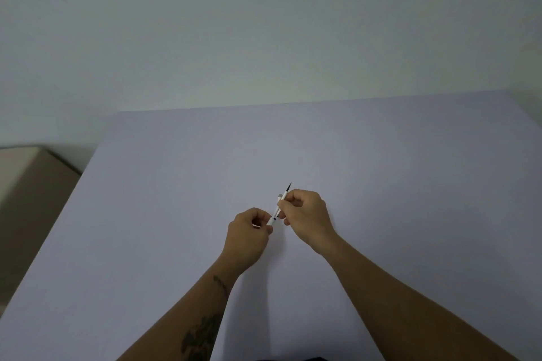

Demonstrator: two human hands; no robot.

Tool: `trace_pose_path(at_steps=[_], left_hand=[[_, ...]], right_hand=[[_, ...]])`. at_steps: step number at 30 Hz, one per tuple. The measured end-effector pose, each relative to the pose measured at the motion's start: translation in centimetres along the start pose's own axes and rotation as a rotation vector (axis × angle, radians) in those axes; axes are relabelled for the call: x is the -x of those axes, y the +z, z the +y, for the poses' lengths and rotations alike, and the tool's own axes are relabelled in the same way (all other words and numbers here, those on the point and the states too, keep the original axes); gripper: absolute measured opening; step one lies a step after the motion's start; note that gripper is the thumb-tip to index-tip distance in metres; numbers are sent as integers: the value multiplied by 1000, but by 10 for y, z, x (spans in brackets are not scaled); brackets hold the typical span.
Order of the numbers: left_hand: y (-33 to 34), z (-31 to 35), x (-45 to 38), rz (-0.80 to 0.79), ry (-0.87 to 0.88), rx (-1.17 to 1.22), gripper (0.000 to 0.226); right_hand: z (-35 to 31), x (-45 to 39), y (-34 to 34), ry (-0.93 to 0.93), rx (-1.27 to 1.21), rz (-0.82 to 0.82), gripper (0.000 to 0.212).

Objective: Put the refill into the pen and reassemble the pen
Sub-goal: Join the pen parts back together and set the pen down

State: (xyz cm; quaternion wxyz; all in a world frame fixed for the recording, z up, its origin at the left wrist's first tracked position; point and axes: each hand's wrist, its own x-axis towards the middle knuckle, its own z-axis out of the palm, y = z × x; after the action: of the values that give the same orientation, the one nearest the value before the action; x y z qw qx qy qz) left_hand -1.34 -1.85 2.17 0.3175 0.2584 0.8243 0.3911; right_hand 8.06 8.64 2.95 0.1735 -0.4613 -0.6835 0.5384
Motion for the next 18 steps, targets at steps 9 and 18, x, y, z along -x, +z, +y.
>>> trace_pose_path(at_steps=[9,18], left_hand=[[-2,2,3,-4,-9,34,12],[-2,-1,1,-3,-5,12,11]], right_hand=[[-7,-8,-11,110,-83,-115,11],[0,-6,-7,172,-130,-172,10]])
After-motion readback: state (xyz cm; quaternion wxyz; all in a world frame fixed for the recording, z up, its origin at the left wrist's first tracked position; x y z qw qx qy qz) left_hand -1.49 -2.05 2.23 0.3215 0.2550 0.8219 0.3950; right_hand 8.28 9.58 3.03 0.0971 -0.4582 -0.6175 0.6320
